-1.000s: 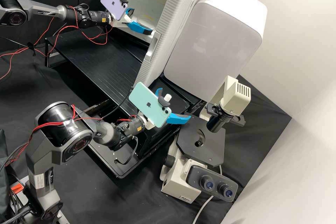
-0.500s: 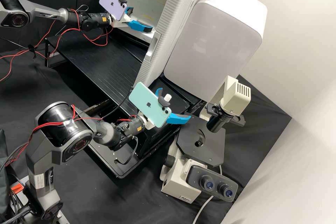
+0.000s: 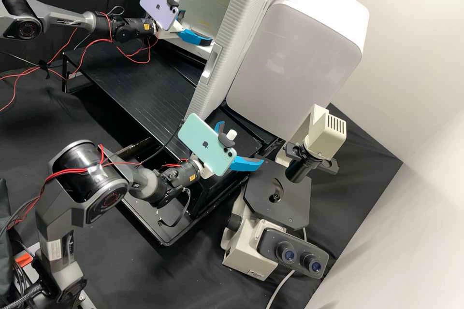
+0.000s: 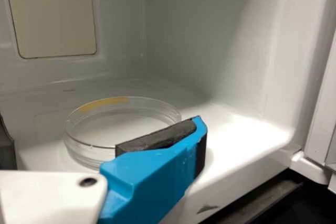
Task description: Take the petri dish out of the incubator
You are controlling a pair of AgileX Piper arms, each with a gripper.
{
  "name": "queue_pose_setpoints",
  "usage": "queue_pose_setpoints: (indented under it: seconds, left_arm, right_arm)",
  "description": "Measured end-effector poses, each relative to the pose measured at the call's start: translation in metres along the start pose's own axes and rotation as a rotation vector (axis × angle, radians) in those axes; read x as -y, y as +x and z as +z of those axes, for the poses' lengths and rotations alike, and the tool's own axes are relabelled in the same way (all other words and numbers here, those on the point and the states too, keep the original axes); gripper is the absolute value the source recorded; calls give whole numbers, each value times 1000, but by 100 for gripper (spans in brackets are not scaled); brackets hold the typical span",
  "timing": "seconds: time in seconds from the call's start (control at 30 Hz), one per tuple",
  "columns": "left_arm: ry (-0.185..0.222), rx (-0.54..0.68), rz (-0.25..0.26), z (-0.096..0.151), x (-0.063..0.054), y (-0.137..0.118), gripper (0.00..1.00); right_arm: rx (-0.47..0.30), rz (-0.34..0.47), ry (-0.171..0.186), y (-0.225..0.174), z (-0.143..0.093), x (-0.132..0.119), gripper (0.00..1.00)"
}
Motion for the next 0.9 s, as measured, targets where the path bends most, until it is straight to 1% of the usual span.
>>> queue_pose_setpoints:
  seconds: [0.17,0.27,0.33,0.4,0.43,0.47,0.53,0.6,0.63,0.77,0.9]
  left_arm:
    - [15,15,-25,3,-1,0,100]
    - [37,34,-32,7,-2,1,100]
    - [21,43,-36,10,-2,1,100]
    - [21,53,-43,11,-2,0,100]
    - [33,61,-48,11,-1,0,100]
    - [18,67,-51,12,-2,0,100]
    - [18,64,-64,13,-2,0,100]
    - [18,62,-64,12,-3,0,100]
    - [16,62,-64,12,-3,0,0]
    - [6,70,-81,13,-1,0,0]
    - [6,71,-82,13,-1,0,0]
  right_arm:
    - [0,0,0,0,0,0,100]
    - [0,0,0,0,0,0,100]
    - [0,0,0,0,0,0,100]
    - [0,0,0,0,0,0,100]
    - [0,0,0,0,0,0,100]
    - [0,0,0,0,0,0,100]
    - [0,0,0,0,0,0,100]
    - [0,0,0,0,0,0,100]
    - [0,0,0,0,0,0,100]
    - [0,0,0,0,0,0,100]
    - [0,0,0,0,0,0,100]
